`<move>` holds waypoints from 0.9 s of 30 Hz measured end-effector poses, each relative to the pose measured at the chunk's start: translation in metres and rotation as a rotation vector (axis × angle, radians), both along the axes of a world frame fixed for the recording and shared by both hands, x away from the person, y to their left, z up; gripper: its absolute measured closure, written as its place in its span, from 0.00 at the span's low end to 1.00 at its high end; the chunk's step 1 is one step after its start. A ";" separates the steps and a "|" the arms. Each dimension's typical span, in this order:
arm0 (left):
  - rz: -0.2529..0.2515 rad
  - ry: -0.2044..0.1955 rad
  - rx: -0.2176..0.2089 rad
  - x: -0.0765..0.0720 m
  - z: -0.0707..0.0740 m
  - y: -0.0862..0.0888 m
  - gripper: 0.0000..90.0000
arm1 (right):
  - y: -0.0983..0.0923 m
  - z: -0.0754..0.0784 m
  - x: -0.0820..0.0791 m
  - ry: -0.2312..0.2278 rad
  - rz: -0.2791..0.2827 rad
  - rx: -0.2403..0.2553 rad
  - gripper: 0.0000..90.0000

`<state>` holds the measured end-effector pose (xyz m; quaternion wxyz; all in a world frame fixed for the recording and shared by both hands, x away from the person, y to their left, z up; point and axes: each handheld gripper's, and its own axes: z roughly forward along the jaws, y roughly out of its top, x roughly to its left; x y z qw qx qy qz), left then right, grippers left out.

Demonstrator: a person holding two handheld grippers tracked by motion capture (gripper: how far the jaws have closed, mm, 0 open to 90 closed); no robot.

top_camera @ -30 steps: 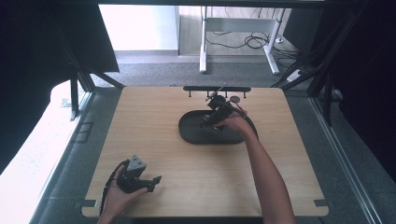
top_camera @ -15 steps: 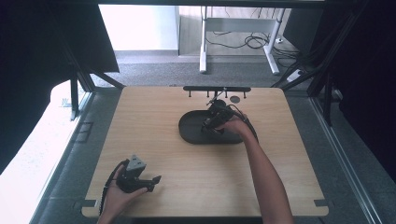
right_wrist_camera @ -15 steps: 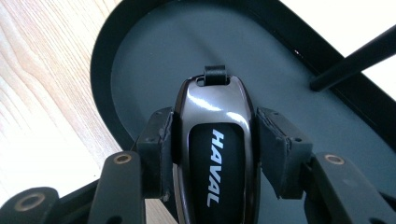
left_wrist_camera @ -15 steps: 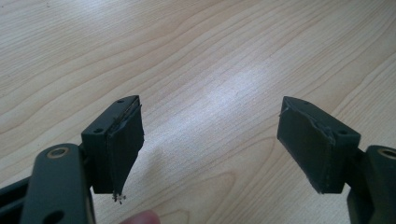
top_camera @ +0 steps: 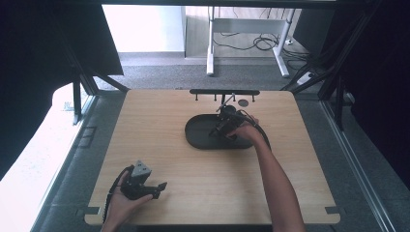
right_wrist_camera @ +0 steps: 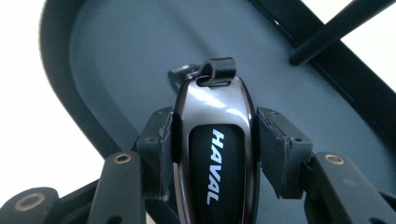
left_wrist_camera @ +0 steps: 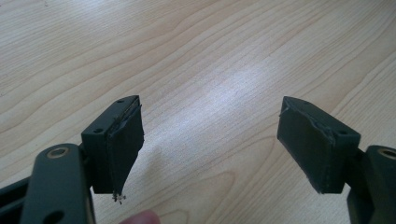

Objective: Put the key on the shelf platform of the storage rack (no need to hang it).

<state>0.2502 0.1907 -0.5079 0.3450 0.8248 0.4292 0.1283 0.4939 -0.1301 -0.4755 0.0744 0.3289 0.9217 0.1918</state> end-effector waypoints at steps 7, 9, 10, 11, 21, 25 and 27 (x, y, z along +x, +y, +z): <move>-0.002 0.003 0.002 0.000 0.000 0.000 0.26 | -0.004 -0.012 0.001 -0.007 -0.001 -0.027 0.55; -0.003 0.002 0.002 0.000 0.000 0.000 0.26 | -0.006 -0.015 0.001 -0.005 -0.002 -0.036 0.55; -0.004 0.002 0.002 0.000 0.000 0.000 0.26 | -0.007 -0.017 0.001 -0.005 -0.003 -0.036 0.55; -0.004 0.002 0.003 0.000 0.000 0.000 0.26 | -0.008 -0.018 0.001 -0.005 -0.003 -0.039 0.55; -0.008 0.007 0.008 0.000 -0.001 -0.002 0.26 | -0.015 -0.031 0.001 0.014 -0.034 -0.043 0.54; -0.012 0.017 0.013 0.000 -0.002 -0.002 0.25 | -0.017 -0.031 0.001 0.012 -0.056 -0.030 0.52; -0.019 0.021 0.020 0.000 -0.003 -0.004 0.25 | -0.018 -0.029 0.001 0.005 -0.069 -0.019 0.46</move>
